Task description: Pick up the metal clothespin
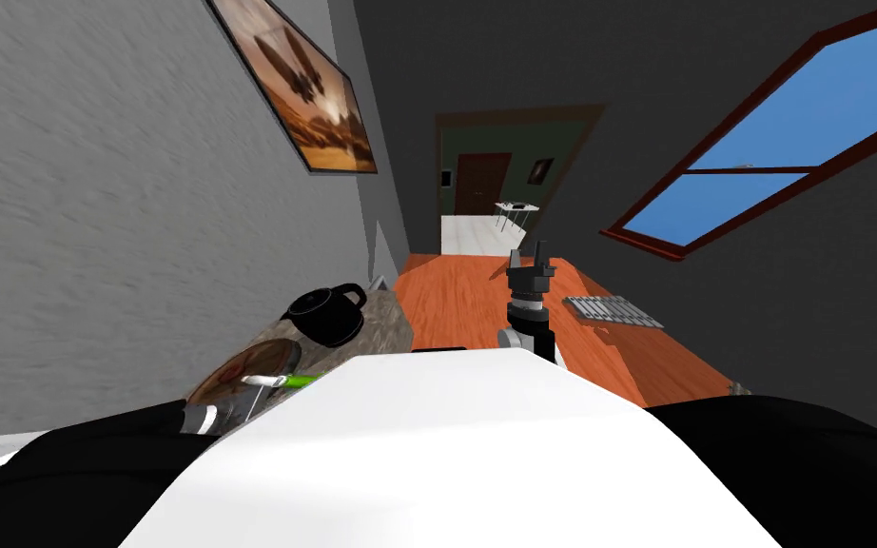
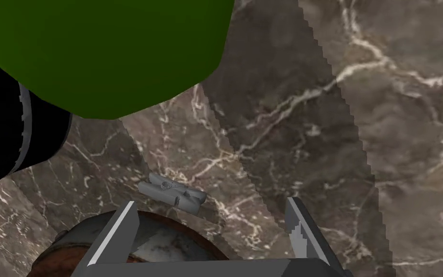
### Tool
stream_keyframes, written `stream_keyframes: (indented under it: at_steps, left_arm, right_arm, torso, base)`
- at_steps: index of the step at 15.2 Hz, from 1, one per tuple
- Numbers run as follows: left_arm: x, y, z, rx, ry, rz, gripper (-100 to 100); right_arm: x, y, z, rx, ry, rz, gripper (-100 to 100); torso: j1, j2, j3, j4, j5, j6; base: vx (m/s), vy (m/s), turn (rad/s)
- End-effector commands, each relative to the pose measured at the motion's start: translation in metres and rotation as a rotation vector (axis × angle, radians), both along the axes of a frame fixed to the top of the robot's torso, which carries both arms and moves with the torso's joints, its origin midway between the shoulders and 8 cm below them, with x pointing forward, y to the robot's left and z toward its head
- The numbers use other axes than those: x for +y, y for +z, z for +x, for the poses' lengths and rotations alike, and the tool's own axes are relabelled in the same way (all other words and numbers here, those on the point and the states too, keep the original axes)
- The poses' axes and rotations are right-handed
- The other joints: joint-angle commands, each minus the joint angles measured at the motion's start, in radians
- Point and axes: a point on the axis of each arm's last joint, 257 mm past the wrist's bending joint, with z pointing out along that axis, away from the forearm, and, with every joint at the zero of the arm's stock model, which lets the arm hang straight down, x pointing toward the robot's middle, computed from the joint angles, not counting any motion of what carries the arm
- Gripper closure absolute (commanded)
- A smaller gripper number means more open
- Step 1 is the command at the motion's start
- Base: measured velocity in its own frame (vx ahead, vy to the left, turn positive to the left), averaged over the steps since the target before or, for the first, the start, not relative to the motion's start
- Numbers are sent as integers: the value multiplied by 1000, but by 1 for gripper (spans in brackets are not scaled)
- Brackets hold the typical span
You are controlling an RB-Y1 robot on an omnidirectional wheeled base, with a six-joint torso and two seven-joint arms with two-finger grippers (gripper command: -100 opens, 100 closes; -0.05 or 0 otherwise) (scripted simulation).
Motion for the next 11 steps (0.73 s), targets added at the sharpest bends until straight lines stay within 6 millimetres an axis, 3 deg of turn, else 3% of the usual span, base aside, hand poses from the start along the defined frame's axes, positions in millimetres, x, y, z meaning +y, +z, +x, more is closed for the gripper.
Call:
stream_keyframes:
  at_steps: [1, 2, 3, 4, 10, 11]
  left_arm:
    - [12, -3, -31, 67, 76, 21, -100]
    - [14, -4, -39, 81, 91, 24, -100]
    - [9, -3, -27, 51, 62, 14, -100]
    - [11, -11, -30, 49, 64, 16, -100]
    - [13, -23, -27, 32, 55, 16, -100]
    - [14, -24, -27, 32, 55, 17, 100]
  right_arm:
    - [0, 0, 0, 0, 0, 0, 0]
    - [0, 0, 0, 0, 0, 0, 0]
    - [0, 0, 0, 0, 0, 0, 0]
    - [0, 0, 0, 0, 0, 0, 0]
    - [0, 0, 0, 0, 0, 0, 0]
    - [0, 0, 0, 0, 0, 0, 0]
  torso:
    - [0, 0, 0, 0, 0, 0]
    - [-1, -1, -1, 0, 0, 0]
    - [-2, -2, -1, 0, 0, 0]
    - [-3, 0, 0, 0, -1, 0]
    - [-4, 14, 8, 3, 1, -2]
    - [-2, 14, 8, 3, 2, -2]
  base:
    - [181, 11, -288]
    - [202, 3, -312]
    - [118, 9, -99]
    - [40, 4, 25]
    - [-13, -8, 30]
    - [0, 0, 0]
